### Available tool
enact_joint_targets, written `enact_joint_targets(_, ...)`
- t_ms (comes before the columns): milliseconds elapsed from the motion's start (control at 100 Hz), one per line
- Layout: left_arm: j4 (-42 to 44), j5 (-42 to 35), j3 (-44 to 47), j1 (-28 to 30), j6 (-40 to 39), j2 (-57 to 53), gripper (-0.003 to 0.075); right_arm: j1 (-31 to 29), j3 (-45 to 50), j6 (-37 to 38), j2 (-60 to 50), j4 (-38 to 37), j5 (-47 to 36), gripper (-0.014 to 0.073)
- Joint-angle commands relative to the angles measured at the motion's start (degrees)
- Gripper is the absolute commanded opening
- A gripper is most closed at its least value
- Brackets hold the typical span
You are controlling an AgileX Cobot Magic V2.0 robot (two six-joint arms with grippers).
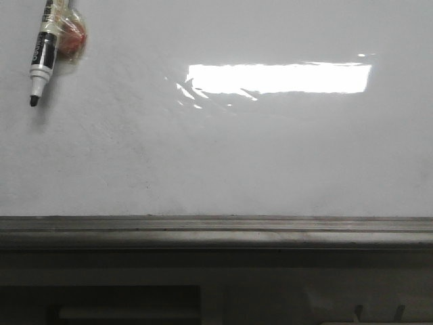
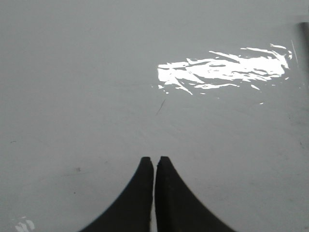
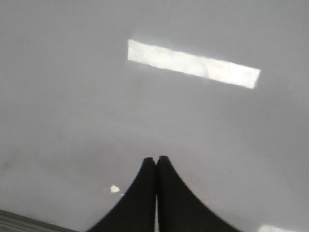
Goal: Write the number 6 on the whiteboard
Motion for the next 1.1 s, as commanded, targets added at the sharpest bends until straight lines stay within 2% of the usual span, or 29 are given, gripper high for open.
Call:
enact_joint_targets(0,-0.51,-4.13,2.72,0.1,-0.4,-1.8,-0.002,-0.19,1.26,-0.03,-1.06,-0.48,-4.33,-0.0069)
enact_joint_targets(800,-0.68,-4.49,2.72,0.1,-0.4,-1.8,-0.002,-0.19,1.26,-0.03,-1.06,-0.34,-5.03,-0.0069)
enact_joint_targets(950,-7.85,-4.49,2.72,0.1,-0.4,-1.8,-0.002,-0.19,1.26,-0.03,-1.06,4.16,-6.07,-0.0069)
enact_joint_targets(1090,-19.36,-4.38,2.72,0.1,-0.4,-1.8,-0.002,-0.19,1.26,-0.03,-1.06,12.24,-7.98,-0.0069)
